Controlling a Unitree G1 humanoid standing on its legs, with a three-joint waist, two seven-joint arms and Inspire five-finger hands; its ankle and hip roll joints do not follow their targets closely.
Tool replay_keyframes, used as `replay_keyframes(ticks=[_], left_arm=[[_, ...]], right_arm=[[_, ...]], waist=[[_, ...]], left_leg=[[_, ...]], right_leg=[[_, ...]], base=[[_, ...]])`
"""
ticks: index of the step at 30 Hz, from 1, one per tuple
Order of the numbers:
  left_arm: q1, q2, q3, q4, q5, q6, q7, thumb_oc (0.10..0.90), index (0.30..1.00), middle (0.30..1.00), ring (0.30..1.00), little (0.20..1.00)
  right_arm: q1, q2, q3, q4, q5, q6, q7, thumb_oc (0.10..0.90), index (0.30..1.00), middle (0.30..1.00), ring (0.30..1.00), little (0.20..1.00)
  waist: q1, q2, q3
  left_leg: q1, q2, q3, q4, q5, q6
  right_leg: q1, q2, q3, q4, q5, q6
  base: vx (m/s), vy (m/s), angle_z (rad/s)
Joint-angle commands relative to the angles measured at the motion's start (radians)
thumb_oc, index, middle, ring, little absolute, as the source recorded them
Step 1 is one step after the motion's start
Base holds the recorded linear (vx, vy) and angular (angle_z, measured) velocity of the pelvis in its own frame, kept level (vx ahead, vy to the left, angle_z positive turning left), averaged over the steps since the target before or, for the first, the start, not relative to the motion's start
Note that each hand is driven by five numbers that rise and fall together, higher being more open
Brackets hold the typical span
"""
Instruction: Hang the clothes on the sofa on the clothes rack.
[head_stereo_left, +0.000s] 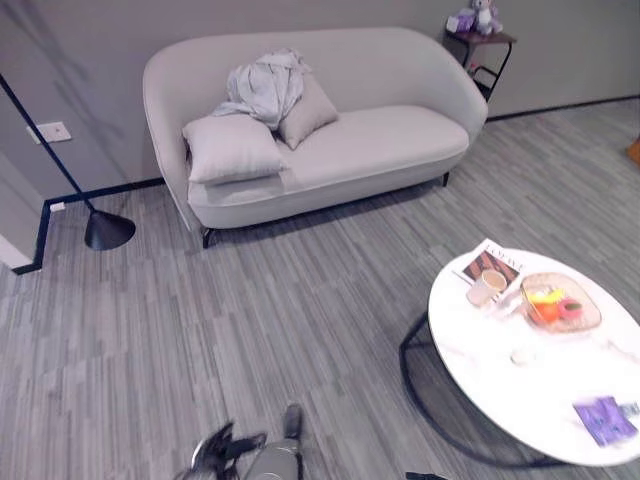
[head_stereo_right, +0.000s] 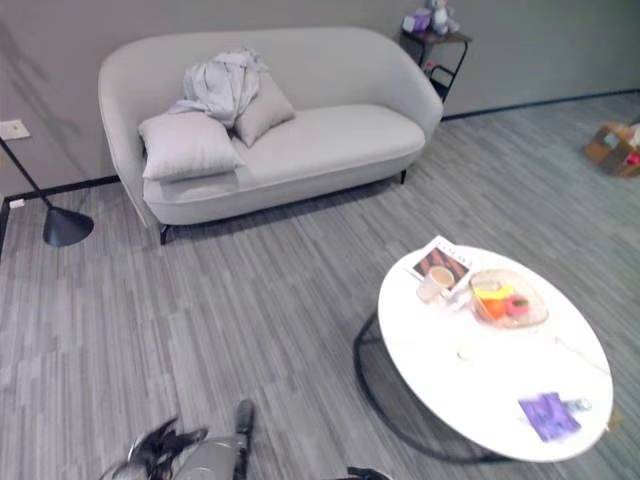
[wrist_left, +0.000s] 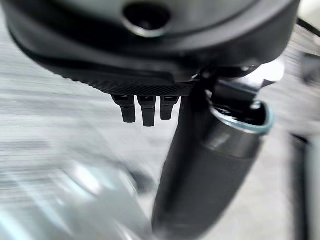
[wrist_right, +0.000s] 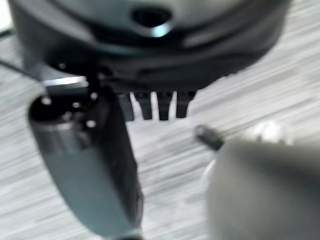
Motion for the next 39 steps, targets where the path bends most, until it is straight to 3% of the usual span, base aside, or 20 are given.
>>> replay_keyframes(ticks=[1, 3, 5, 6, 10, 11, 12, 13, 16, 17, 20, 22, 25, 27, 29, 31, 32, 34, 36, 39], left_arm=[[-0.009, -0.035, 0.044, -0.007, -0.108, -0.022, 0.004, 0.8, 0.9, 0.9, 0.9, 0.9], [0.002, -0.033, 0.058, -0.001, -0.118, -0.023, 0.01, 0.8, 0.9, 0.9, 0.9, 0.9], [0.0, -0.02, 0.074, 0.025, -0.105, -0.017, 0.02, 0.8, 0.9, 0.9, 0.9, 0.9], [0.0, -0.02, 0.074, 0.025, -0.105, -0.017, 0.02, 0.8, 0.9, 0.9, 0.9, 0.9], [-0.02, 0.006, -0.015, -0.032, 0.026, -0.023, 0.023, 0.8, 0.9, 0.9, 0.9, 0.9], [-0.025, 0.007, -0.037, -0.04, 0.05, -0.02, 0.029, 0.8, 0.9, 0.9, 0.9, 0.9], [-0.025, 0.007, -0.037, -0.04, 0.051, -0.02, 0.029, 0.8, 0.9, 0.9, 0.9, 0.9], [-0.043, 0.012, -0.085, -0.036, 0.097, -0.009, 0.023, 0.8, 0.9, 0.9, 0.9, 0.9], [-0.051, 0.012, -0.1, -0.033, 0.099, -0.007, 0.017, 0.8, 0.9, 0.9, 0.9, 0.9], [-0.063, 0.003, -0.117, -0.041, 0.09, -0.013, 0.016, 0.8, 0.9, 0.9, 0.9, 0.9], [-0.072, -0.005, -0.129, -0.04, 0.107, -0.016, 0.013, 0.8, 0.9, 0.9, 0.9, 0.9], [-0.068, -0.018, -0.132, -0.013, 0.12, -0.021, 0.012, 0.8, 0.9, 0.9, 0.9, 0.9], [-0.06, -0.024, -0.132, 0.007, 0.132, -0.023, 0.011, 0.8, 0.9, 0.9, 0.9, 0.9], [-0.028, -0.013, -0.101, 0.018, 0.128, -0.026, 0.018, 0.8, 0.9, 0.9, 0.9, 0.9], [-0.019, -0.007, -0.077, 0.014, 0.104, -0.029, 0.022, 0.8, 0.9, 0.9, 0.9, 0.9], [-0.012, -0.016, -0.068, 0.014, 0.082, -0.032, 0.021, 0.8, 0.9, 0.9, 0.9, 0.9], [-0.016, -0.016, -0.064, 0.008, 0.062, -0.035, 0.023, 0.8, 0.9, 0.9, 0.9, 0.9], [-0.019, -0.014, -0.065, -0.026, 0.042, -0.04, 0.037, 0.8, 0.9, 0.9, 0.9, 0.9], [-0.029, -0.015, -0.072, -0.047, 0.042, -0.04, 0.04, 0.8, 0.9, 0.9, 0.9, 0.9], [-0.032, -0.006, -0.071, -0.07, 0.029, -0.049, 0.043, 0.8, 0.9, 0.9, 0.9, 0.9]], right_arm=[[-0.003, -0.035, -0.01, -0.043, -0.011, -0.027, 0.026, 0.8, 0.9, 0.9, 0.9, 0.9], [0.008, -0.028, -0.009, -0.04, -0.013, -0.027, 0.026, 0.8, 0.9, 0.9, 0.9, 0.9], [0.032, -0.022, -0.056, 0.018, -0.009, -0.016, 0.026, 0.8, 0.9, 0.9, 0.9, 0.9], [0.032, -0.022, -0.056, 0.018, -0.009, -0.016, 0.026, 0.8, 0.9, 0.9, 0.9, 0.9], [0.045, -0.038, -0.092, 0.041, -0.012, -0.018, 0.026, 0.8, 0.9, 0.9, 0.9, 0.9], [0.043, -0.041, -0.091, 0.039, -0.017, -0.014, 0.023, 0.8, 0.9, 0.9, 0.9, 0.9], [0.043, -0.041, -0.091, 0.039, -0.017, -0.014, 0.023, 0.8, 0.9, 0.9, 0.9, 0.9], [0.039, -0.038, -0.086, 0.02, -0.036, -0.012, 0.026, 0.8, 0.9, 0.9, 0.9, 0.9], [0.038, -0.032, -0.065, -0.011, -0.04, -0.018, 0.03, 0.8, 0.9, 0.9, 0.9, 0.9], [0.031, -0.026, -0.04, -0.058, -0.034, -0.029, 0.033, 0.8, 0.9, 0.9, 0.9, 0.9], [0.025, -0.029, -0.037, -0.066, -0.022, -0.032, 0.025, 0.8, 0.9, 0.9, 0.9, 0.9], [0.023, -0.033, -0.051, -0.067, -0.012, -0.028, 0.029, 0.8, 0.9, 0.9, 0.9, 0.9], [0.027, -0.035, -0.066, -0.061, -0.014, -0.021, 0.035, 0.8, 0.9, 0.9, 0.9, 0.9], [0.053, -0.033, -0.064, -0.066, -0.02, -0.021, 0.034, 0.8, 0.9, 0.9, 0.9, 0.9], [0.051, -0.042, -0.071, -0.068, -0.008, -0.023, 0.024, 0.8, 0.9, 0.9, 0.9, 0.9], [0.045, -0.061, -0.068, -0.085, 0.02, -0.04, 0.014, 0.8, 0.9, 0.9, 0.9, 0.9], [0.042, -0.073, -0.078, -0.097, 0.033, -0.05, 0.006, 0.8, 0.9, 0.9, 0.9, 0.9], [0.02, -0.097, -0.063, -0.129, 0.03, -0.061, -0.02, 0.8, 0.9, 0.9, 0.9, 0.9], [-0.011, -0.125, -0.053, -0.13, 0.003, -0.054, -0.033, 0.8, 0.9, 0.9, 0.9, 0.9], [-0.041, -0.146, -0.055, -0.144, 0.01, -0.052, -0.043, 0.8, 0.9, 0.9, 0.9, 0.9]], waist=[[0.02, 0.053, -0.014], [0.028, 0.057, -0.021], [0.024, -0.001, -0.057], [0.024, -0.001, -0.058], [0.007, -0.044, -0.086], [-0.006, -0.039, -0.08], [-0.005, -0.04, -0.079], [-0.038, -0.02, -0.062], [-0.073, 0.005, -0.042], [-0.12, 0.032, -0.018], [-0.138, 0.039, -0.005], [-0.18, 0.04, 0.002], [-0.206, 0.033, -0.006], [-0.201, 0.026, -0.034], [-0.197, 0.047, -0.05], [-0.188, 0.058, -0.047], [-0.186, 0.049, -0.04], [-0.151, 0.021, -0.003], [-0.127, 0.01, 0.021], [-0.091, 0.01, 0.028]], left_leg=[[-0.052, 0.093, -0.023, -0.084, -0.017, -0.072], [-0.036, 0.108, -0.011, -0.083, 0.027, -0.064], [0.001, 0.082, 0.01, -0.038, 0.027, -0.031], [0.001, 0.082, 0.011, -0.038, 0.027, -0.031], [0.117, -0.004, 0.062, -0.076, -0.085, 0.048], [0.165, -0.025, 0.057, -0.084, -0.119, 0.067], [0.165, -0.027, 0.058, -0.084, -0.12, 0.068], [0.25, -0.04, 0.051, -0.084, -0.19, 0.094], [0.306, -0.033, 0.016, -0.084, -0.226, 0.095], [0.364, -0.018, -0.04, -0.084, -0.256, 0.072], [0.399, -0.004, -0.053, -0.084, -0.289, 0.048], [0.465, 0.014, -0.112, -0.084, -0.355, 0.005], [0.514, 0.027, -0.143, -0.084, -0.394, -0.008], [0.576, 0.082, -0.167, -0.084, -0.42, -0.022], [0.583, 0.157, -0.183, -0.057, -0.342, -0.043], [0.512, 0.194, -0.202, 0.112, -0.269, -0.063], [0.451, 0.207, -0.203, 0.21, -0.201, -0.082], [0.312, 0.28, -0.127, 0.496, -0.128, -0.058], [0.217, 0.278, -0.072, 0.582, -0.18, -0.037], [0.084, 0.165, -0.042, 0.475, -0.258, -0.026]], right_leg=[[0.0, 0.185, 0.074, 0.014, -0.004, -0.059], [0.016, 0.191, 0.083, 0.014, -0.009, -0.06], [0.047, 0.137, 0.095, 0.067, 0.01, -0.021], [0.047, 0.137, 0.095, 0.067, 0.01, -0.02], [-0.072, 0.001, 0.052, 0.441, 0.223, 0.099], [-0.119, -0.049, 0.034, 0.557, 0.293, 0.121], [-0.121, -0.052, 0.036, 0.562, 0.291, 0.123], [-0.176, -0.131, -0.031, 0.726, 0.376, 0.128], [-0.259, -0.13, -0.038, 0.794, 0.289, 0.094], [-0.367, -0.048, -0.013, 0.653, 0.194, 0.043], [-0.384, -0.045, -0.023, 0.444, 0.179, 0.035], [-0.471, -0.079, 0.086, 0.076, 0.316, 0.077], [-0.508, -0.095, 0.178, 0.031, 0.384, 0.113], [-0.496, -0.047, 0.181, 0.105, 0.36, 0.088], [-0.475, 0.004, 0.172, 0.127, 0.335, 0.069], [-0.407, 0.04, 0.133, 0.087, 0.315, 0.036], [-0.371, 0.046, 0.105, 0.063, 0.307, 0.017], [-0.271, 0.078, 0.056, 0.025, 0.244, -0.045], [-0.227, 0.084, 0.047, 0.014, 0.205, -0.056], [-0.194, 0.079, 0.057, 0.014, 0.164, -0.042]], base=[[0.31, 0.125, -0.11], [0.46, 0.204, -0.26], [0.7, 0.343, -0.69], [0.45, 0.3, -0.52], [0.49, 0.412, -0.16], [0.25, 0.271, -0.15], [0.4, 0.369, 0.07], [0.3, 0.238, 0.23], [0.47, 0.172, 0.52], [0.4, -0.068, 0.81], [0.32, -0.106, 0.51], [0.65, -0.243, 0.77], [0.51, -0.134, 0.87], [0.71, -0.311, 0.51], [0.56, -0.327, 0.64], [0.37, -0.311, 0.39], [0.44, -0.408, 0.08], [0.36, -0.364, 0.4], [0.27, -0.192, 0.32], [0.32, 0.0, 0.02]])
